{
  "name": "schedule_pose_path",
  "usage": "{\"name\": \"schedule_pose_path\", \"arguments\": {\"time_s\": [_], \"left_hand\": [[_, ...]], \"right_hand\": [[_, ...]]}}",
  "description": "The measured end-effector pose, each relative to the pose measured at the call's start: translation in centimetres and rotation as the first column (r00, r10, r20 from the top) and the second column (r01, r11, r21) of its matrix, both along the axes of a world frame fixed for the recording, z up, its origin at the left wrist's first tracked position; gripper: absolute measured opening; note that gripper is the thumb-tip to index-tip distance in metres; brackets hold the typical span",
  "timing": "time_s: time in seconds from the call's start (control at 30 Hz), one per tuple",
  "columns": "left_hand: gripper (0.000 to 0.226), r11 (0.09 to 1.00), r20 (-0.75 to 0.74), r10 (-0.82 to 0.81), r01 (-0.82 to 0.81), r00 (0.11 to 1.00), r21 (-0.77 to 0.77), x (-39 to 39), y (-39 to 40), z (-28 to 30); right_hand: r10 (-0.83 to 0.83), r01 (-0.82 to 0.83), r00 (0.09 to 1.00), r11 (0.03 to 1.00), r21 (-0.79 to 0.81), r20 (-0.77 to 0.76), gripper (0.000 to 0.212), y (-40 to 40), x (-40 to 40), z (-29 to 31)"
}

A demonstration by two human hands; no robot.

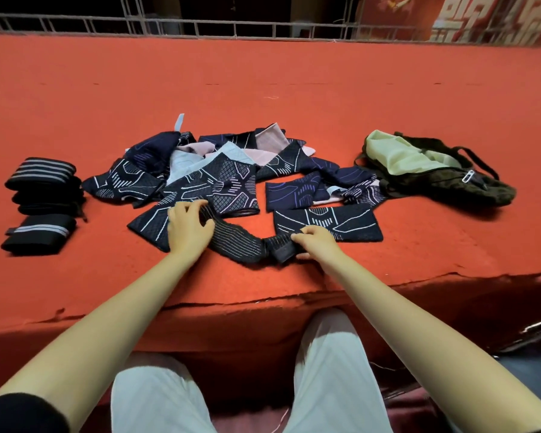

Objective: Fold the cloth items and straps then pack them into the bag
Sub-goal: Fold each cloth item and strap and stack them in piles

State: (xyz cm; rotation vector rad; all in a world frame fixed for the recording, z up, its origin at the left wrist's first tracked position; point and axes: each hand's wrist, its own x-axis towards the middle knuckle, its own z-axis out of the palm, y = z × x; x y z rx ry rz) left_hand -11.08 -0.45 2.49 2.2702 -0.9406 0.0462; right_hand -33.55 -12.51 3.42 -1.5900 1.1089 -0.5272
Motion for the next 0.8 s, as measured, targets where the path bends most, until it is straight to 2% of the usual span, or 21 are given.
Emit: {"name": "schedule_pose_path", "arguments": {"time_s": [0.07, 0.13, 0.23, 0.27, 0.33, 0.43, 0.5, 0.53, 0.6, 0.67, 0.7, 0.8], "left_hand": [[0.065, 0.995, -0.135, 0.064, -0.052, 0.989, 0.088, 1.3, -0.5, 0.0], [0.071, 0.983, -0.213, 0.076, -0.038, 0.974, 0.179, 2.1, -0.8, 0.1], [0.041, 0.984, -0.225, 0.017, 0.024, 0.974, 0.179, 2.4, -0.6, 0.8], [0.036, 0.976, -0.212, 0.01, 0.036, 0.977, 0.216, 2.2, -0.4, 1.2], [0.043, 0.961, -0.197, 0.057, 0.0, 0.979, 0.277, 1.9, -0.2, 1.3], [0.066, 0.97, -0.318, 0.174, -0.106, 0.932, 0.22, 2.3, 0.0, 1.4], [0.082, 0.983, -0.489, 0.186, -0.162, 0.853, 0.09, 4.7, -0.8, 0.3], [0.089, 0.977, -0.552, 0.186, -0.211, 0.813, 0.019, 7.7, -2.2, -2.0], [0.095, 0.954, -0.611, 0.208, -0.298, 0.764, -0.047, 10.5, -4.3, -3.9], [0.096, 0.955, -0.597, 0.24, -0.297, 0.765, 0.004, 8.4, -3.8, -1.5], [0.092, 0.962, -0.553, 0.249, -0.267, 0.795, 0.049, 5.9, -2.8, 0.9], [0.074, 0.963, -0.401, 0.25, -0.181, 0.881, 0.201, 4.6, -2.3, 1.8]], "right_hand": [[-0.01, 0.01, 0.999, 1.0, 0.015, -0.034, 0.036, 0.0, -0.4, 0.3], [-0.011, 0.013, 0.999, 0.999, 0.029, -0.041, 0.033, -0.1, -1.1, 0.3], [-0.035, 0.039, 0.999, 0.991, 0.126, -0.033, 0.026, -0.3, -2.4, 0.1], [-0.071, 0.075, 0.997, 0.985, 0.157, -0.028, 0.025, -0.4, -2.8, 0.1], [-0.153, 0.155, 0.988, 0.97, 0.186, -0.027, 0.024, -0.5, -3.3, -0.1], [-0.163, 0.165, 0.986, 0.975, 0.147, -0.025, 0.021, -0.4, -3.0, -0.4], [-0.12, 0.123, 0.992, 0.99, 0.073, -0.035, 0.019, -0.1, -2.7, -0.6], [-0.107, 0.108, 0.993, 0.993, 0.041, -0.047, 0.019, 0.0, -2.6, -0.6], [-0.071, 0.072, 0.995, 0.997, 0.016, -0.075, 0.018, 0.0, -2.7, -0.5], [-0.014, 0.016, 0.997, 0.999, 0.032, -0.076, 0.017, -0.3, -3.1, -0.4], [0.01, -0.007, 0.998, 0.999, 0.045, -0.061, 0.015, -0.4, -3.3, -0.4], [0.05, -0.05, 0.998, 0.999, 0.022, -0.026, 0.002, -0.5, -3.9, -0.4]]}}
